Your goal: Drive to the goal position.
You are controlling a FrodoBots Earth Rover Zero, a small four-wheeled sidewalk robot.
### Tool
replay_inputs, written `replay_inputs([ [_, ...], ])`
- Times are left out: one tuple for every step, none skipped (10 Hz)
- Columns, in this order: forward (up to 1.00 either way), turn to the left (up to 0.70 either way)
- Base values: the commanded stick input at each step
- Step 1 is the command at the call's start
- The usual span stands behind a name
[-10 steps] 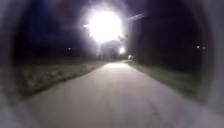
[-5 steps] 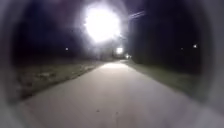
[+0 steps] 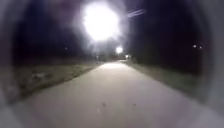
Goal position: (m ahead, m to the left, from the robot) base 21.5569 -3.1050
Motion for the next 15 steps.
replay_inputs([
  [1.0, 0.0],
  [1.0, 0.0],
  [1.0, 0.0],
  [1.0, 0.0],
  [1.0, 0.0],
  [1.0, 0.0],
  [1.0, 0.0],
  [1.0, 0.0],
  [1.0, 0.0],
  [1.0, 0.0],
  [1.0, 0.0],
  [1.0, 0.0],
  [1.0, 0.0],
  [1.0, 0.0],
  [1.0, 0.0],
])
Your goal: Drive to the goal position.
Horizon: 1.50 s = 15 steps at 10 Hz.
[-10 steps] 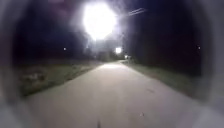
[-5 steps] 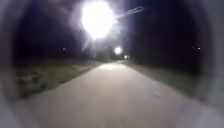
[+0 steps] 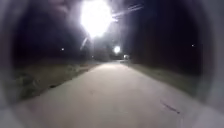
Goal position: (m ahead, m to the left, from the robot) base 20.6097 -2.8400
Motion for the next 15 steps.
replay_inputs([
  [1.0, 0.0],
  [1.0, 0.0],
  [1.0, 0.01],
  [1.0, 0.03],
  [1.0, 0.05],
  [1.0, 0.26],
  [1.0, 0.31],
  [1.0, 0.11],
  [1.0, 0.03],
  [1.0, 0.02],
  [1.0, 0.02],
  [1.0, 0.02],
  [1.0, 0.02],
  [1.0, 0.02],
  [1.0, 0.02],
])
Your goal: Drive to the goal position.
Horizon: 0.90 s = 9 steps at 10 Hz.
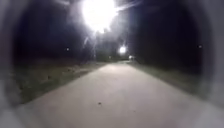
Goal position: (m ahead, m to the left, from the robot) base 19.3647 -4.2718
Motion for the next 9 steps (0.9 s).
replay_inputs([
  [1.0, 0.02],
  [1.0, 0.02],
  [1.0, 0.02],
  [1.0, 0.02],
  [1.0, 0.02],
  [1.0, 0.02],
  [1.0, 0.02],
  [1.0, 0.02],
  [1.0, 0.0],
])
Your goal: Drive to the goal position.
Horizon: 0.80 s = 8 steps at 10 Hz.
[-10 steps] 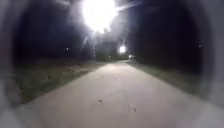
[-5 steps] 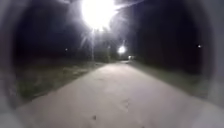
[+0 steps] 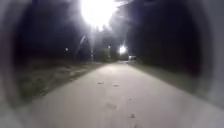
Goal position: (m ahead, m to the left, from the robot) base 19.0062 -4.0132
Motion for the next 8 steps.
replay_inputs([
  [1.0, 0.0],
  [1.0, 0.0],
  [1.0, 0.0],
  [1.0, 0.0],
  [1.0, 0.0],
  [1.0, -0.06],
  [1.0, -0.13],
  [1.0, -0.18],
])
